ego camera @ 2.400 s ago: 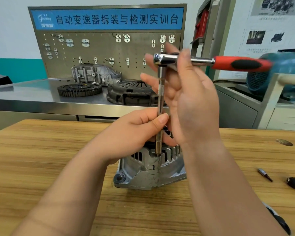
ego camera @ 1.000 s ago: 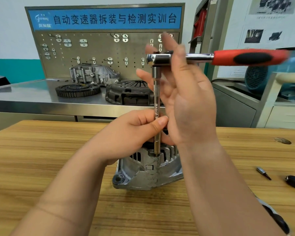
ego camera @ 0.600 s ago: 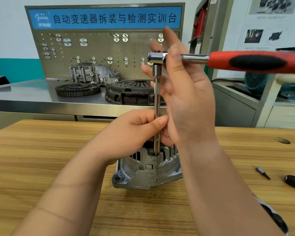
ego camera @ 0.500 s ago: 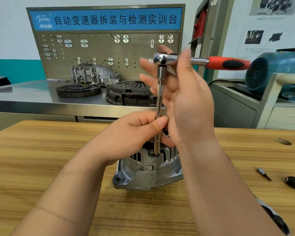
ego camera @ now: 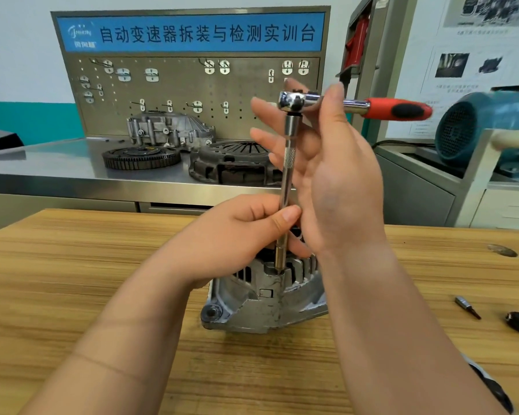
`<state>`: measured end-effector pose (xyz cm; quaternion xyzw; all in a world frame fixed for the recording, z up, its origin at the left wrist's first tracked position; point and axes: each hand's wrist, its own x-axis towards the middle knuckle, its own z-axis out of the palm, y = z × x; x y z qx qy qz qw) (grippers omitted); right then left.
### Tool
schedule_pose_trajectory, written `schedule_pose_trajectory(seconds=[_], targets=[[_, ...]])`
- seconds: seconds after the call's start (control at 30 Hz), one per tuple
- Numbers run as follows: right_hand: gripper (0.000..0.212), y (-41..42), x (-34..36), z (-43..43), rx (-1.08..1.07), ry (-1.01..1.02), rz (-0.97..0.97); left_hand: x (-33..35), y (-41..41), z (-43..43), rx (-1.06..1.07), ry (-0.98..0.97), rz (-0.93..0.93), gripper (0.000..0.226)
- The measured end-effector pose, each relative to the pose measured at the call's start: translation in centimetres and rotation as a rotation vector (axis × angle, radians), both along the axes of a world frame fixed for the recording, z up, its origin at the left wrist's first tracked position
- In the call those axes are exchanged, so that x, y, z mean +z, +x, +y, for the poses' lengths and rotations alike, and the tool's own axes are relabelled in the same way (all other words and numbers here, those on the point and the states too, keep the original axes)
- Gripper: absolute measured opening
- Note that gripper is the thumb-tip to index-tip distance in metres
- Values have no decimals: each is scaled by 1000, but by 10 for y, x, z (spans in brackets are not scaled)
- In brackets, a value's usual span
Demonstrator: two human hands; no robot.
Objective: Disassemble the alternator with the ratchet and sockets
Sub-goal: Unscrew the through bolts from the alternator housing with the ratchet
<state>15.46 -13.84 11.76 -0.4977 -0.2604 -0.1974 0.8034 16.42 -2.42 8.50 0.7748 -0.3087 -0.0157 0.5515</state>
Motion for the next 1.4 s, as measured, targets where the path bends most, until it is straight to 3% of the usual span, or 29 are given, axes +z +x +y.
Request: schedule_pose_trajectory(seconds=[0.13, 0.23, 0.4, 0.5, 0.7, 1.13, 1.27, 1.4], targets=[[24, -1, 1, 2, -93, -39, -118, -1, 2, -2, 66, 9, -46, 38], [41, 1, 1, 2, -97, -46, -244, -2, 3, -4, 100, 41, -72, 34], [31, -2, 2, 0, 53, 30, -64, 0, 0, 1, -11, -25, 34, 28], [32, -3, 3, -3, 55, 24, 16, 0, 0, 2, -16, 13, 12, 37], [29, -2, 3, -1, 15, 25, -120, 4, 1, 5, -2, 121, -56, 44], [27, -1, 3, -5, 19, -7, -98, 7, 1, 5, 16, 166, -117, 46], [25, 2, 1, -6, -47, -12, -99, 4, 1, 2, 84, 155, -134, 41], [23, 2, 1, -4, -266, -101, -286, 3, 2, -1, 131, 157, -145, 38]])
